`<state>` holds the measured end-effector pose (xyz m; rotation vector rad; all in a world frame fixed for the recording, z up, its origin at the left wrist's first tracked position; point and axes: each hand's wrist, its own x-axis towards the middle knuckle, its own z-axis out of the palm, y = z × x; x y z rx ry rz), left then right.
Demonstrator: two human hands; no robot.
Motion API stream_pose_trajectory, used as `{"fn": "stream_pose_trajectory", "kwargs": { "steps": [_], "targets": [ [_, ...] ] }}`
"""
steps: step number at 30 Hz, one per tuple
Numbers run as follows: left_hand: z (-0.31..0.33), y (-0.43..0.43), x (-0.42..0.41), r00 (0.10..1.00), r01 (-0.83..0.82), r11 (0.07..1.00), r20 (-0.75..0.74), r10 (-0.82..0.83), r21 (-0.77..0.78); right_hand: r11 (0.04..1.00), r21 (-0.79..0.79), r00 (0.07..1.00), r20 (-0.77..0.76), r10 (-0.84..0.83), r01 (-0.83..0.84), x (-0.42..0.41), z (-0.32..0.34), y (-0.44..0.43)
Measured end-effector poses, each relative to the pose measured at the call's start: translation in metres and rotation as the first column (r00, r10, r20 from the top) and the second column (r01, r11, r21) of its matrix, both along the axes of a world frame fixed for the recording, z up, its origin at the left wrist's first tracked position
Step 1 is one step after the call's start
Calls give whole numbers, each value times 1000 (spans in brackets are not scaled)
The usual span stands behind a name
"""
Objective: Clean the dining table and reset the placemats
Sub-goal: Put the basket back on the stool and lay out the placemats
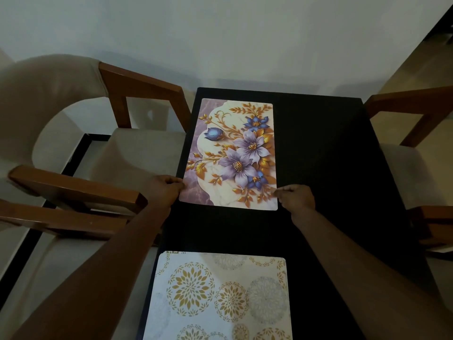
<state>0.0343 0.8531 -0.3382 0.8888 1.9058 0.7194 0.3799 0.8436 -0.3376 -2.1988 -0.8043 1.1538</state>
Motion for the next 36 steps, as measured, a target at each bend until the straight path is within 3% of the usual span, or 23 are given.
{"fn": "stream_pose_trajectory", "kwargs": {
  "steps": [10,18,25,28,32,36],
  "targets": [
    [0,2,0,999,13,1000,-38,-13,-17,999,-44,1000,27,-1,3,-5,6,3],
    [12,-1,14,985,45,998,-171,-37,46,1000,-10,999,43,20,-19,-6,6,0],
    [15,-4,16,952,120,992,-290,-102,46,995,-36,980,172,101,-96,-10,8,-2],
    [18,-12,21,907,177,980,-401,-127,91,986,5,946,283,160,-168,-14,11,-11],
    [20,-45,25,907,168,966,-414,-74,197,966,154,961,217,171,-206,-15,31,-54],
    [26,-120,17,918,214,931,-386,-88,297,955,241,977,167,135,-173,-14,50,-150]
  ]
}}
